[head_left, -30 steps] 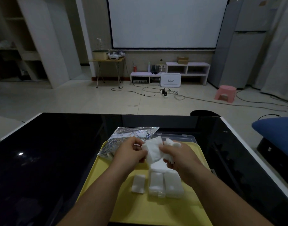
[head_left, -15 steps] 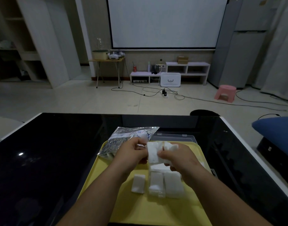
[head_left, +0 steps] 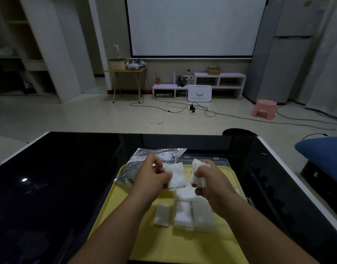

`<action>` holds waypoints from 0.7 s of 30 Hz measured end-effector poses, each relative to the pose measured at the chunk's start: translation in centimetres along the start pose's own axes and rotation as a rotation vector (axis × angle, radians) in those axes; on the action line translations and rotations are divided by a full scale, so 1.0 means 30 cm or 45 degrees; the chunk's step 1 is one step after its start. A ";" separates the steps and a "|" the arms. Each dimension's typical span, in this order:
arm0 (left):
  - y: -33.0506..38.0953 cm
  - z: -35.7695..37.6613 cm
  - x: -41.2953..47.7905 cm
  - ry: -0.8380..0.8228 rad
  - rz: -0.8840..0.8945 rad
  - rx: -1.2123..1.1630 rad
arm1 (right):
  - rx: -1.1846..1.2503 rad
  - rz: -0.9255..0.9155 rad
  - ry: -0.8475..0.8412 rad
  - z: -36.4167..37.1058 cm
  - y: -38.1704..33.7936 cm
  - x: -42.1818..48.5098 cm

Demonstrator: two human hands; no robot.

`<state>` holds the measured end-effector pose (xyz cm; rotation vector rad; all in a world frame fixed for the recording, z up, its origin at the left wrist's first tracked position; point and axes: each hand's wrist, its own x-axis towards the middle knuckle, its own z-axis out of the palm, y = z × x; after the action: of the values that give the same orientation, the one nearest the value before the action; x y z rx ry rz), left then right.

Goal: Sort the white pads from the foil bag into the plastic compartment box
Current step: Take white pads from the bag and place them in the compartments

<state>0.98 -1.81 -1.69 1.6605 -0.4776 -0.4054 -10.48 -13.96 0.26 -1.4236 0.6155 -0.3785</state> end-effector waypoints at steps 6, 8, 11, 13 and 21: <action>-0.002 -0.001 0.002 0.012 0.040 0.088 | -0.007 -0.102 0.055 -0.005 0.003 0.000; -0.002 -0.002 0.002 0.007 0.022 0.095 | -0.047 -0.147 0.075 -0.008 0.006 0.000; 0.005 -0.003 -0.002 -0.008 0.008 0.067 | -0.082 -0.160 0.092 -0.009 0.009 0.001; 0.009 0.000 -0.006 -0.017 0.004 0.056 | -0.069 -0.152 0.071 -0.007 0.010 0.000; 0.020 0.008 -0.015 -0.108 0.005 0.036 | -0.153 -0.224 0.102 -0.007 0.010 -0.007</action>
<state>0.43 -1.85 -1.13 1.6742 -0.5515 -0.4693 -10.81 -13.96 0.01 -1.5895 0.5877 -0.5473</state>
